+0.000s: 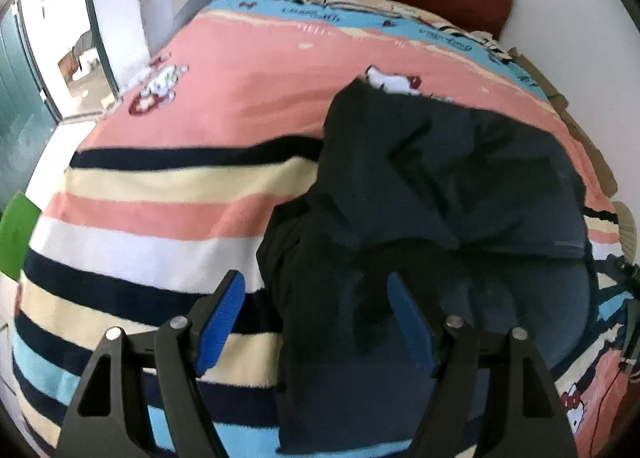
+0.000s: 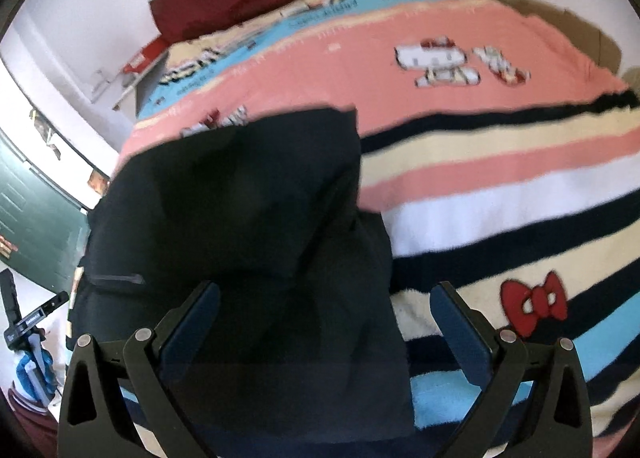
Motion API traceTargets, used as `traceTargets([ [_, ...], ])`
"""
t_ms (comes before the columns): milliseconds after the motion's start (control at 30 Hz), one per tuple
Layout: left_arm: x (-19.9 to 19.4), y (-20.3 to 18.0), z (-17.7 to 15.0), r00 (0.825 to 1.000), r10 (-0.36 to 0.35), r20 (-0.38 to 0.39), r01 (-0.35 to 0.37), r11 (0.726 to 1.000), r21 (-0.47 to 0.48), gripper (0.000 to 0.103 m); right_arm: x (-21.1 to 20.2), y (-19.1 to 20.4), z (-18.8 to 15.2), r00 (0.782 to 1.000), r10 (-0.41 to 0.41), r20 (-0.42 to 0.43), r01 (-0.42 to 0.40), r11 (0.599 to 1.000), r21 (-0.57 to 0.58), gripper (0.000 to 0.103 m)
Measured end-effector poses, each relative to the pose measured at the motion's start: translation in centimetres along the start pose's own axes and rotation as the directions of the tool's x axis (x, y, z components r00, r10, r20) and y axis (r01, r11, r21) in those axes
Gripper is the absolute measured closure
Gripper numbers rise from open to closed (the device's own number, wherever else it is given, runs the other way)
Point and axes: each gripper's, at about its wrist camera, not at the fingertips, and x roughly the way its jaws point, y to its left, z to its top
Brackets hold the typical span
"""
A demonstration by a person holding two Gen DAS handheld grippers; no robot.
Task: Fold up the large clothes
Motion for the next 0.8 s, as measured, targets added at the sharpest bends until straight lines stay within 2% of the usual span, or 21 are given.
traceTargets([
  [100, 2.0, 0.7, 0.1, 0.999, -0.023, -0.024, 0.023, 1.000, -0.017, 0.030, 2.6, -1.1, -0.1, 0.998, 0.000, -0.055, 0.001, 1.000, 0.018, 0.001],
  [200, 3.4, 1.7, 0.3, 0.997, -0.072, -0.037, 0.071, 0.997, -0.044, 0.029, 4.9, -1.9, -0.3, 0.994, 0.036, -0.101, -0.032, 0.999, 0.034, 0.001],
  [233, 3.9, 2.0, 0.3, 0.995, -0.090, -0.046, 0.087, 0.995, -0.054, 0.027, 5.5, -2.1, -0.4, 0.992, 0.050, -0.113, -0.046, 0.998, 0.039, 0.001],
  [300, 5.1, 3.0, 0.4, 0.991, -0.113, -0.072, 0.108, 0.992, -0.069, 0.010, 7.2, -2.7, -0.6, 0.982, 0.090, -0.164, -0.083, 0.995, 0.051, 0.001],
  [400, 6.7, 4.3, 0.2, 0.978, -0.181, -0.100, 0.171, 0.980, -0.103, 0.003, 8.7, -3.5, -0.6, 0.970, 0.150, -0.193, -0.140, 0.988, 0.064, 0.001],
  [467, 7.8, 4.9, 0.0, 0.962, -0.247, -0.118, 0.232, 0.965, -0.125, 0.001, 9.5, -4.1, -0.6, 0.958, 0.199, -0.206, -0.183, 0.979, 0.091, 0.001],
  [533, 8.9, 5.5, -0.4, 0.936, -0.325, -0.136, 0.303, 0.939, -0.163, 0.000, 10.5, -4.7, -0.6, 0.938, 0.252, -0.238, -0.229, 0.966, 0.122, 0.001],
  [600, 10.1, 6.7, -1.1, 0.888, -0.439, -0.135, 0.398, 0.882, -0.251, 0.001, 11.3, -5.2, -0.8, 0.917, 0.307, -0.255, -0.280, 0.950, 0.139, 0.001],
  [667, 10.4, 7.3, -1.5, 0.849, -0.515, -0.118, 0.464, 0.833, -0.302, 0.001, 11.8, -5.5, -1.0, 0.895, 0.362, -0.260, -0.329, 0.930, 0.164, 0.001],
  [700, 10.4, 7.3, -1.6, 0.829, -0.548, -0.111, 0.496, 0.813, -0.307, 0.002, 12.1, -5.4, -1.1, 0.876, 0.403, -0.263, -0.367, 0.913, 0.177, 0.001],
  [733, 10.2, 7.1, -1.6, 0.800, -0.591, -0.104, 0.539, 0.784, -0.308, 0.002, 12.2, -5.3, -1.2, 0.864, 0.428, -0.265, -0.392, 0.902, 0.178, 0.001],
  [767, 10.0, 6.8, -1.7, 0.778, -0.620, -0.099, 0.570, 0.764, -0.304, 0.002, 12.3, -5.0, -1.3, 0.848, 0.456, -0.269, -0.422, 0.889, 0.179, 0.001],
  [800, 9.8, 6.5, -1.7, 0.773, -0.626, -0.102, 0.577, 0.762, -0.293, 0.001, 12.4, -4.6, -1.3, 0.828, 0.490, -0.272, -0.456, 0.871, 0.181, 0.001],
])
